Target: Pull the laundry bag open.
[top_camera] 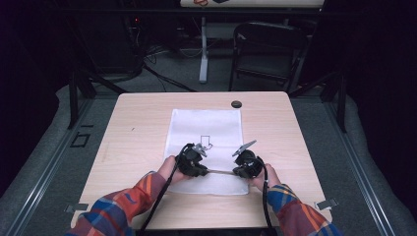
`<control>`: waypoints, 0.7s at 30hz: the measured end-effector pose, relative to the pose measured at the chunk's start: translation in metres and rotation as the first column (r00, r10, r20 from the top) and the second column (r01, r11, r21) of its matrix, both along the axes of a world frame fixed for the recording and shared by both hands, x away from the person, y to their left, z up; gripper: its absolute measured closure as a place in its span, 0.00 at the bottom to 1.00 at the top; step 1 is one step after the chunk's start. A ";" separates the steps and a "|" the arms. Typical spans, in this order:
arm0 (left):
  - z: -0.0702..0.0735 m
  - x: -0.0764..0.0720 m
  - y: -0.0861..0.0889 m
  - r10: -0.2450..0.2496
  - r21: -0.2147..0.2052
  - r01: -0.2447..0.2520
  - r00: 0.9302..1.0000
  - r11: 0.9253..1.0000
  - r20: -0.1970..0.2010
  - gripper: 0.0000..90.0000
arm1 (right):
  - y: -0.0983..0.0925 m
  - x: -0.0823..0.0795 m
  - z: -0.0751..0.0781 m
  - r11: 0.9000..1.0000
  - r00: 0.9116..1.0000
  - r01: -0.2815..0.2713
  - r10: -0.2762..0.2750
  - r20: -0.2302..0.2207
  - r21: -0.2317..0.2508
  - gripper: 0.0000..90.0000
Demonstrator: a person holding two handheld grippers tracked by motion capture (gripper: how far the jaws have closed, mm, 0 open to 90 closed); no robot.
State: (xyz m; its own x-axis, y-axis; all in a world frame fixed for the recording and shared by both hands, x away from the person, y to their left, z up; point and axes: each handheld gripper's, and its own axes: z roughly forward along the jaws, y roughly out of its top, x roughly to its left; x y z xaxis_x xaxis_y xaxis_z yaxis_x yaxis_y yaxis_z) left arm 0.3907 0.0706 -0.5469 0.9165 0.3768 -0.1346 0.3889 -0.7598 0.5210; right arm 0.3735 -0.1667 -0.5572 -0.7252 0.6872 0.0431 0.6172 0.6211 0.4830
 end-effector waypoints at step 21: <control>0.004 -0.005 0.039 0.049 -0.013 -0.050 0.998 0.999 -0.027 0.90 | 0.001 0.000 0.001 0.999 1.000 -0.023 0.023 0.008 -0.024 1.00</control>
State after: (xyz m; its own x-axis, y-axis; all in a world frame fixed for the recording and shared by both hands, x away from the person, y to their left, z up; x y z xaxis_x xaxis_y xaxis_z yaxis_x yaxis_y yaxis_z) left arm 0.3861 0.1096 -0.5430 0.8927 0.4196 -0.1642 0.4397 -0.7320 0.5204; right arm 0.3733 -0.1652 -0.5563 -0.7413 0.6709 0.0211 0.5987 0.6467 0.4726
